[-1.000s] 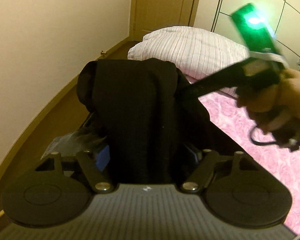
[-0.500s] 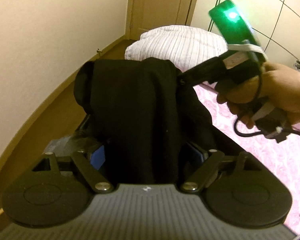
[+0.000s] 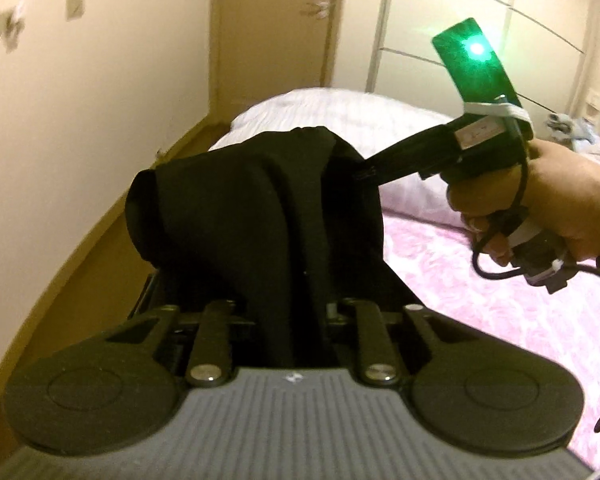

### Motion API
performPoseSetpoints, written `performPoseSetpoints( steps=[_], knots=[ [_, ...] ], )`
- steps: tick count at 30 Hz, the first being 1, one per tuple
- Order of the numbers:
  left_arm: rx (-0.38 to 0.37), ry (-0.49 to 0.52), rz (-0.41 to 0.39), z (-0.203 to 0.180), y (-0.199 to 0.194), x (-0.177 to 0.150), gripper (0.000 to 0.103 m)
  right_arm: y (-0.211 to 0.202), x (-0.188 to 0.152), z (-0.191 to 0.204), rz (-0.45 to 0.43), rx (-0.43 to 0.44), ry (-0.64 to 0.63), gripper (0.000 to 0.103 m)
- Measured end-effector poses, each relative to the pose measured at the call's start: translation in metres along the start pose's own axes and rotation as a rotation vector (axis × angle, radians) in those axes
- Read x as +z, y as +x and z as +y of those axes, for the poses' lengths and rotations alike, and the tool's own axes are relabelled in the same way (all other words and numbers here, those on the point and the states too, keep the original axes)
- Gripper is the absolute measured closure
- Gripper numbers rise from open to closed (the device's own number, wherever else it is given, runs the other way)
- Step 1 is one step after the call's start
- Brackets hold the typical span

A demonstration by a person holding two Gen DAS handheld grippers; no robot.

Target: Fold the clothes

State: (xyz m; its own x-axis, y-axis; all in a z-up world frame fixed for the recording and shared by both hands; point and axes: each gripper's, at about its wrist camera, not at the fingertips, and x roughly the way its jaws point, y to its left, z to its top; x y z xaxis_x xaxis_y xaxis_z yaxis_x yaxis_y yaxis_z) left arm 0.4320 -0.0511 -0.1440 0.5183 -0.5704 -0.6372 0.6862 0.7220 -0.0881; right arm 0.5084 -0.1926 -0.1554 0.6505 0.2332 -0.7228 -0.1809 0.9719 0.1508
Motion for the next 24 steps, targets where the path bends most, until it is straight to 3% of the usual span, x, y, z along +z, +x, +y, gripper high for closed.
performPoseSetpoints(
  steps=[6,11,16,24],
  knots=[
    [-0.122,0.157,-0.046,-0.083,-0.042,0.015,0.086,-0.109,-0.038,-0.041,-0.109,-0.089,0.102,0.098],
    [-0.296,0.280,-0.031,-0.199,-0.063,0.000,0.088,-0.225,-0.117,-0.097,-0.152,-0.243,0.189,0.098],
    [-0.462,0.319,0.079,-0.327,-0.044,-0.044,0.091,-0.325,-0.242,-0.169,-0.095,-0.404,0.308,0.098],
    [-0.649,0.404,0.337,-0.531,0.007,-0.138,0.091,-0.448,-0.477,-0.263,0.096,-0.571,0.478,0.098]
  ],
)
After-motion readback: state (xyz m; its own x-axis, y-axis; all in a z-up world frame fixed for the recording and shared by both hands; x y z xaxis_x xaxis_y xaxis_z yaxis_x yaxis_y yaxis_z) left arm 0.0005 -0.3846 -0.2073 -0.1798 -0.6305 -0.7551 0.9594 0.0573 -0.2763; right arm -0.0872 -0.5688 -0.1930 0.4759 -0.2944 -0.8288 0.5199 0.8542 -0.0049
